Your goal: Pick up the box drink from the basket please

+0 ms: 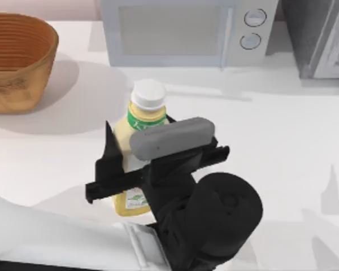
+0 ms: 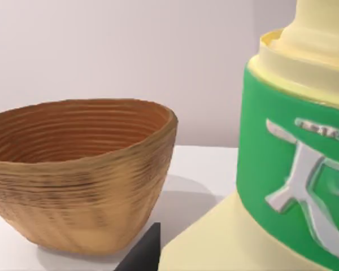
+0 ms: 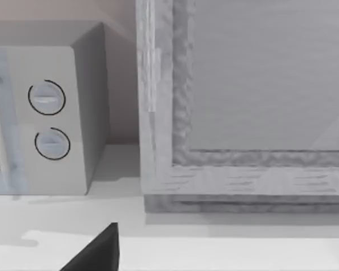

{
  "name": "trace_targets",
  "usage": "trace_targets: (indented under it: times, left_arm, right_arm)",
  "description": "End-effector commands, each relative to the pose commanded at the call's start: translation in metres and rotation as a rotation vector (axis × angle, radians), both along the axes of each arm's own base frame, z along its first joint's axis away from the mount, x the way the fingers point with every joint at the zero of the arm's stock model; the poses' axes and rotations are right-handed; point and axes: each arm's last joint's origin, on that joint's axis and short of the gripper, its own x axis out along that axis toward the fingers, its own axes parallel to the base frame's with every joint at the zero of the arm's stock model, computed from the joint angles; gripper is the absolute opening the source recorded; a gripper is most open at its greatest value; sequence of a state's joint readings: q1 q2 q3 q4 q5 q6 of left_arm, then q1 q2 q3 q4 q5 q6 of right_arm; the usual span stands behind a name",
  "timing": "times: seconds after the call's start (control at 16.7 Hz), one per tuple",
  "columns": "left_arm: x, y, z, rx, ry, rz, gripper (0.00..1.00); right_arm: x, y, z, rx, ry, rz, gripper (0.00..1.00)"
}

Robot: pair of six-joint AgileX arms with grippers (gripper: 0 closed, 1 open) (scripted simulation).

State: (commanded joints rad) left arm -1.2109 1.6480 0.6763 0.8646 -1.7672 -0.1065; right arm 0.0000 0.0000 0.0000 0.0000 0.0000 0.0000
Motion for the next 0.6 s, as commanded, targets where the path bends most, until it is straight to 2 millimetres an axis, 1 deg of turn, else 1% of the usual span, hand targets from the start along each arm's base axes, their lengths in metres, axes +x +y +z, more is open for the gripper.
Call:
trace_targets:
  times: [0.18, 0.24, 0.42, 0.6]
  left_arm:
    - [0.0, 0.0, 0.0, 0.0, 0.0, 0.0, 0.0]
    - [0.011, -0.024, -0.008, 0.098, 0.069, -0.172, 0.0]
    - [0.016, -0.017, -0.013, 0.067, 0.053, -0.147, 0.0]
    - [0.026, 0.0, -0.028, 0.018, 0.022, -0.082, 0.0]
  right_arm:
    - [0.0, 0.0, 0.0, 0.0, 0.0, 0.0, 1.0]
    - [0.0, 0.0, 0.0, 0.0, 0.0, 0.0, 1.0]
    - [0.0, 0.0, 0.0, 0.0, 0.0, 0.0, 1.0]
    - [0.0, 0.0, 0.0, 0.0, 0.0, 0.0, 1.0]
